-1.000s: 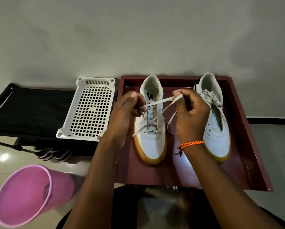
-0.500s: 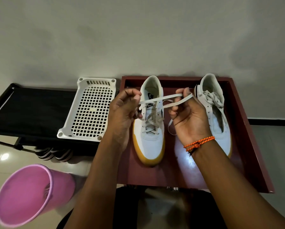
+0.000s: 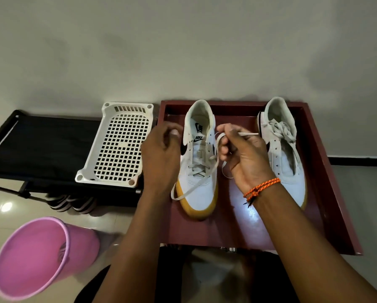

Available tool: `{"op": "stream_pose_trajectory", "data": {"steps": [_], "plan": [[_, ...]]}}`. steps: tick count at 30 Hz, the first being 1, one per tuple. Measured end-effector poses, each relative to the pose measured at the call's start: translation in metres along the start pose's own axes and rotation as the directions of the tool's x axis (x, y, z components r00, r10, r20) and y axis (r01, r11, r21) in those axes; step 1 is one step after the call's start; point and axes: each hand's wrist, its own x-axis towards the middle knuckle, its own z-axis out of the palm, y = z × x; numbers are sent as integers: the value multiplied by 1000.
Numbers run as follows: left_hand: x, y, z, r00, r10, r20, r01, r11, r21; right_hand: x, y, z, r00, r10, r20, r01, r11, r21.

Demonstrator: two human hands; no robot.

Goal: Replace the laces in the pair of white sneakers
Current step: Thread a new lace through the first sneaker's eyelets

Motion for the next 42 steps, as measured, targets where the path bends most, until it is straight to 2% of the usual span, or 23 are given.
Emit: {"op": "stream_pose_trajectory", "data": {"steps": [1,3,5,7,8,10,13,18,23,24,27,28,30,36,40,42], "plan": [[0,2,4,993,33,112,-17,990,-138,-1,3,2,999,-15,44,18,998,-68],[-4,9,9,954,32,299,85,925,-369,-4,6,4,989,-43,140,66,984,-167],[-9,14,14,906,-32,421,242,857,-455,-4,8,5,976,-67,207,119,962,-248],[-10,12,15,881,-105,462,330,835,-440,-4,9,4,967,-125,220,197,917,-345],[-9,10,14,886,-118,448,325,848,-419,-3,10,3,962,-171,213,245,884,-398],[-5,4,13,926,-85,369,217,917,-335,-1,14,-2,949,-255,186,315,805,-503],[-3,-5,14,953,-16,304,90,969,-231,3,17,-8,942,-302,146,329,747,-577],[-4,-9,15,976,-4,219,17,998,-58,4,19,-11,929,-324,176,358,680,-640],[-2,-15,19,980,-10,199,-5,997,73,6,21,-8,922,-341,184,370,634,-680],[-3,-16,20,983,-10,184,-16,991,136,5,22,-9,910,-353,215,389,553,-737],[-8,-10,21,989,-24,144,-28,937,348,-3,28,-12,884,-273,380,410,58,-910],[-11,-9,22,989,-19,148,-41,920,391,-5,29,-13,889,-242,388,395,-20,-918],[-14,-7,23,988,-8,156,-61,901,430,-6,30,-14,902,-231,364,371,-11,-928],[-17,-9,25,978,41,203,-123,903,412,-4,20,-14,927,-268,263,318,190,-929],[-19,-10,32,984,14,179,-90,901,425,0,21,-17,942,-280,184,264,282,-922],[-20,-12,36,988,-37,148,-26,914,406,1,22,-18,942,-283,179,264,302,-916]]}}
